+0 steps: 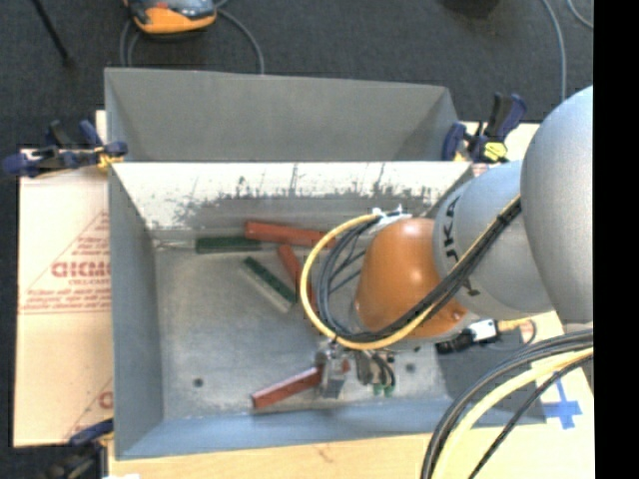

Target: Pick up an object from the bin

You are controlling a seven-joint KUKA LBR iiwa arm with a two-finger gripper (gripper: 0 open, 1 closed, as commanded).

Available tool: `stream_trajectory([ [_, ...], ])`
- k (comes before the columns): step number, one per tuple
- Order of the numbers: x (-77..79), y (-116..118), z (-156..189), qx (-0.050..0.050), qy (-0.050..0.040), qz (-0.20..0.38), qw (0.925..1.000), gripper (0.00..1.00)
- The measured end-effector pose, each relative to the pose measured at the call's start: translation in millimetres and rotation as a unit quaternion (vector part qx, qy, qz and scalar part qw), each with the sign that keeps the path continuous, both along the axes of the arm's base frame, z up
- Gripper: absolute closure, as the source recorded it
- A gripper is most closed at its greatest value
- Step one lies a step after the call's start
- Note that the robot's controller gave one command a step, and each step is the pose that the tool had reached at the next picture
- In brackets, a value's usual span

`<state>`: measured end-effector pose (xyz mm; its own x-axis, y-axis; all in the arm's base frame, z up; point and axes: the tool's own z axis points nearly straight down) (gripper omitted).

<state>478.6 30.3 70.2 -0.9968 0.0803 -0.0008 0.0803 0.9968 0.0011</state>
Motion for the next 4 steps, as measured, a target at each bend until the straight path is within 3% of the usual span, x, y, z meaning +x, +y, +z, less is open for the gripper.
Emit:
stream_trajectory([
  [1,3.4,6.4,41.8,-0.001,0.0026,0.035,0.9994,1.00],
  [2,17.0,23.1,117.4,0.000,0.0015,0.038,0.9993,1.00],
  [3,12.9,14.3,144.3,-0.001,-0.0027,0.111,0.9938,1.00],
  [4,19.6,47.1,95.8,0.000,-0.0009,0.004,1.0000,0.00],
])
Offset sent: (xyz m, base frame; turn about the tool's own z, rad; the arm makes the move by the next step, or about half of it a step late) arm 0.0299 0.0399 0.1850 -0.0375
